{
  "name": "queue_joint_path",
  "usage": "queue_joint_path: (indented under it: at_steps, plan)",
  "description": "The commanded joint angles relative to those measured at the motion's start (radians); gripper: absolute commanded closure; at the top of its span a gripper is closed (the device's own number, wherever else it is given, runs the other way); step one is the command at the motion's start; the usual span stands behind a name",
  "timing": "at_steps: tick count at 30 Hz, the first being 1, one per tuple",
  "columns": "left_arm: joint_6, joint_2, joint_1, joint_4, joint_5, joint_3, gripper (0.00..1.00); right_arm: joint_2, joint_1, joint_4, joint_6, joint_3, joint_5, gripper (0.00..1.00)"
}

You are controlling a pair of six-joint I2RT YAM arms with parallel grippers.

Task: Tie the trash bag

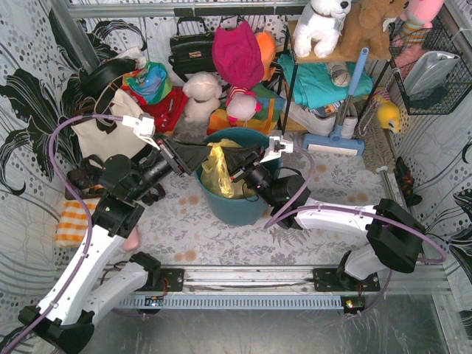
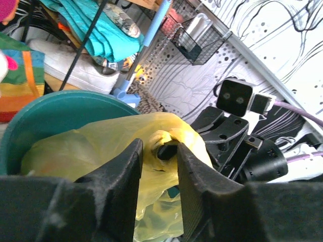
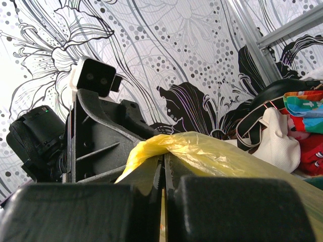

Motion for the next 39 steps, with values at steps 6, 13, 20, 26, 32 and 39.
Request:
queue_joint_path:
  at_steps: [6, 13, 20, 26, 32, 39]
  plan:
    - [-0.051, 0.01, 0.001, 0.089, 0.072, -0.016, 0.87, -0.038, 0.006, 0.062, -0.018, 0.011, -0.019, 1.0]
    - [0.017, 0.013, 0.0, 0.033, 0.012, 0.035, 1.0, -0.045, 0.007, 0.056, -0.023, 0.003, -0.011, 0.92]
    - [0.117, 0.011, 0.001, -0.046, -0.064, 0.13, 1.0, -0.053, 0.006, 0.051, -0.028, -0.01, 0.004, 0.74]
    - [0.14, 0.006, 0.001, -0.058, -0.09, 0.162, 1.0, -0.056, 0.006, 0.053, -0.028, -0.019, 0.01, 0.78]
    - [0.104, 0.013, 0.001, -0.099, -0.081, 0.167, 0.79, -0.055, 0.007, 0.052, -0.032, -0.012, 0.009, 0.99]
    - [0.005, -0.011, 0.001, -0.089, 0.037, 0.103, 0.48, -0.049, 0.006, 0.058, -0.038, -0.003, 0.019, 1.0]
